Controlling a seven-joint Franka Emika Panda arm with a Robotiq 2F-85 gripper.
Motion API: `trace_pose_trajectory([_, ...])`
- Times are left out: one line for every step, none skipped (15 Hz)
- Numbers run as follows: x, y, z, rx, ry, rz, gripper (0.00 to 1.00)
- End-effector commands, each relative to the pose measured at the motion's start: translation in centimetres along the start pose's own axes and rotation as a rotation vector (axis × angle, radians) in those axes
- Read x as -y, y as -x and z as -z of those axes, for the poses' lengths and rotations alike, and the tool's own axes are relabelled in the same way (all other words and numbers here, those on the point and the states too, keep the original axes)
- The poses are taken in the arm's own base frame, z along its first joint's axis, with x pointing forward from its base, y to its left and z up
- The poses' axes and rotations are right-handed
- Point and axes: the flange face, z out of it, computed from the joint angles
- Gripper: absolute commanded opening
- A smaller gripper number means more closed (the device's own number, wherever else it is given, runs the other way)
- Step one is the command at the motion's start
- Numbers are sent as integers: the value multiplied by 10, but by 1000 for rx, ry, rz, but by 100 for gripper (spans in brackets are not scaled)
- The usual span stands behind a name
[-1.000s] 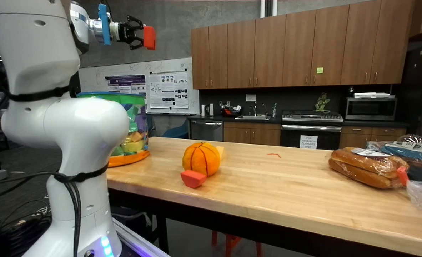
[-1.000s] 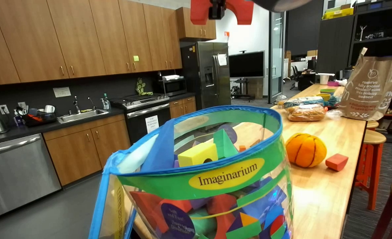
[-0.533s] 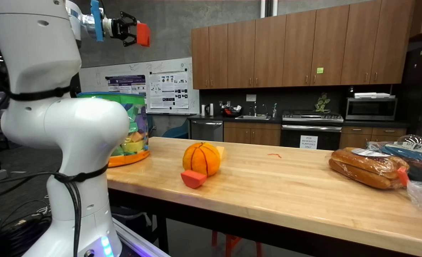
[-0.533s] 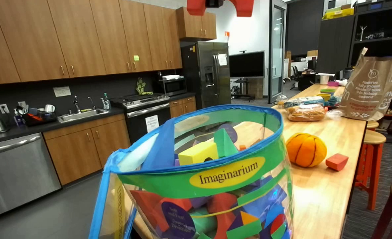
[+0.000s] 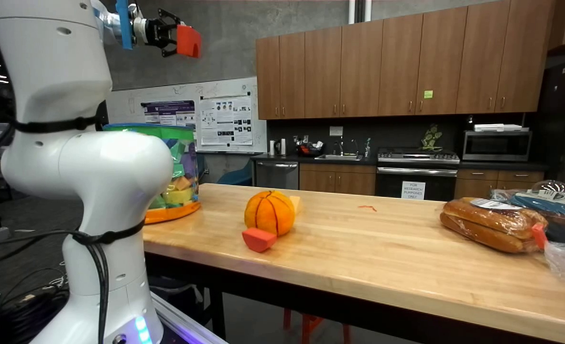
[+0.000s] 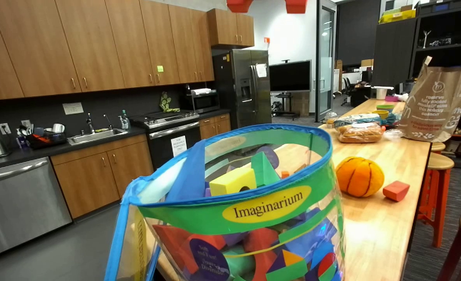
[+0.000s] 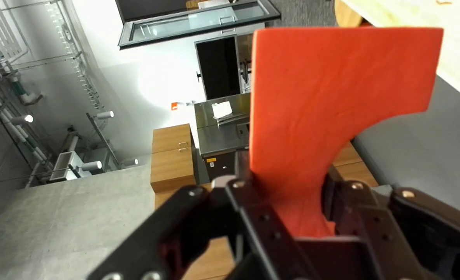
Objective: Lift the orange toy on the right and put it in the bag
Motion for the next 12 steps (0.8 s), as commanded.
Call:
trace_pose_trajectory([19, -20, 13, 25, -127, 111, 16])
trace_pose_trajectory([29, -26, 18, 22, -163, 145, 16])
trace_pose_trajectory([38, -30, 26, 8, -199, 188, 16])
trace_pose_trajectory([47, -32, 35, -6, -232, 223, 16])
trace_pose_trajectory([53, -33, 46, -21, -267, 259, 16])
trace_pose_trajectory([58, -34, 52, -26, -293, 291, 16])
trace_pose_trajectory([60, -34, 57, -31, -316, 318, 16])
trace_pose_trajectory([62, -34, 62, -34, -340, 343, 16])
trace_pose_trajectory([62, -33, 65, -36, -357, 361, 16])
trace_pose_trajectory([64, -33, 68, -30, -371, 378, 16])
trace_pose_trajectory([62, -31, 70, -23, -385, 393, 16])
trace_pose_trajectory([60, -27, 66, -9, -396, 408, 16])
